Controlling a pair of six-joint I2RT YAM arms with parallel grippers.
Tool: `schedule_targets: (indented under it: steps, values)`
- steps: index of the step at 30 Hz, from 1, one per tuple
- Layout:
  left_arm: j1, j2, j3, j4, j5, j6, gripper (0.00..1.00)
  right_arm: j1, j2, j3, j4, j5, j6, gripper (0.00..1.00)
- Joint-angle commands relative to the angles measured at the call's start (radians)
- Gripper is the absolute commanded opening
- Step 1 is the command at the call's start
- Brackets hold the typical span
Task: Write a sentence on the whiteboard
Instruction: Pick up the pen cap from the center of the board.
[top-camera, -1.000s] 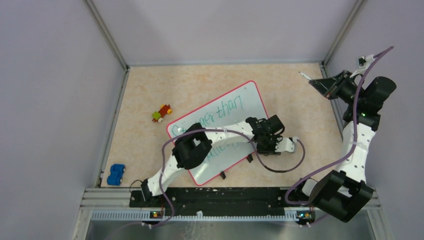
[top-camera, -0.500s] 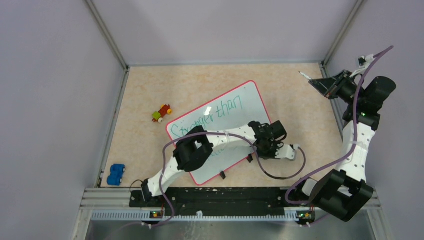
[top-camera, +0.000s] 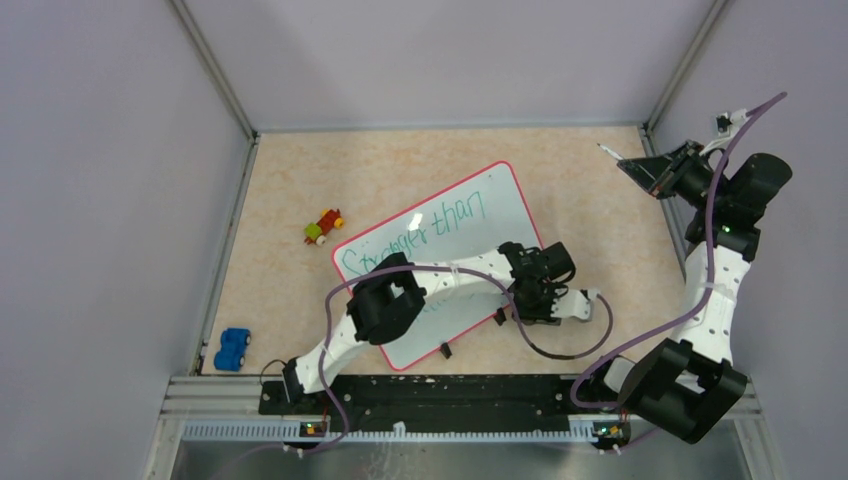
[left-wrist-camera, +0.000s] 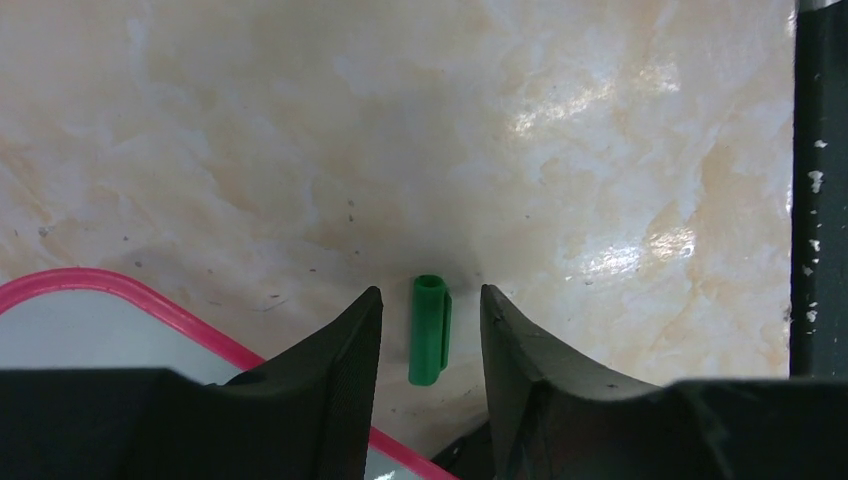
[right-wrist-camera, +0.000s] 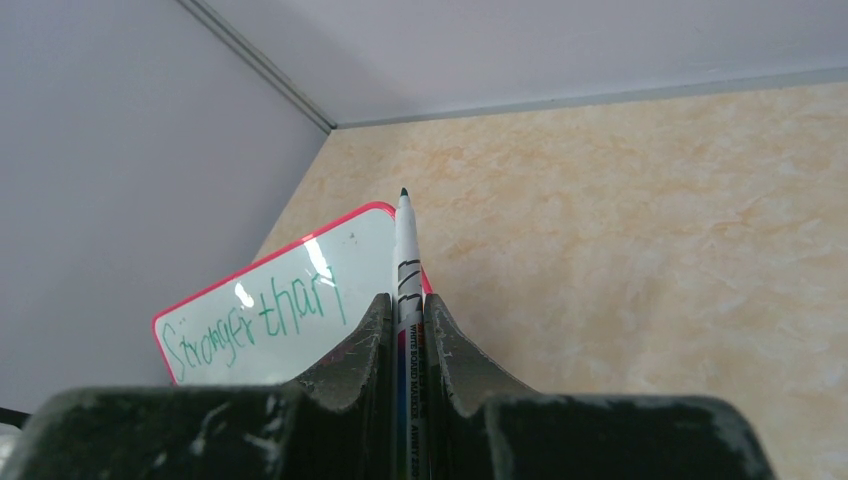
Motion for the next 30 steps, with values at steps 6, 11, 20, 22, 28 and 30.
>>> schedule_targets:
  steps: [6, 11, 20, 22, 28, 30]
  values:
    - [-0.004, -0.029, 0.014, -0.067, -0.108, 0.027, 0.45, -0.008, -0.011, 0.001, 0.036, -0.022, -0.003, 0.00]
    - [-0.006, -0.013, 0.017, -0.098, -0.133, 0.045, 0.44, -0.010, -0.008, 0.000, 0.037, -0.022, -0.003, 0.00]
    - [-0.022, 0.003, 0.038, -0.143, -0.033, 0.049, 0.28, -0.008, -0.011, -0.002, 0.037, -0.021, -0.004, 0.00]
    - [-0.024, 0.006, 0.046, -0.141, -0.006, 0.040, 0.24, -0.008, -0.011, -0.002, 0.037, -0.023, -0.003, 0.00]
    - [-0.026, -0.019, 0.048, -0.112, 0.051, -0.009, 0.13, -0.008, -0.014, -0.003, 0.039, -0.024, -0.002, 0.00]
    - [-0.026, -0.036, 0.049, -0.097, 0.051, -0.024, 0.09, -0.008, -0.014, -0.002, 0.041, -0.025, 0.001, 0.00]
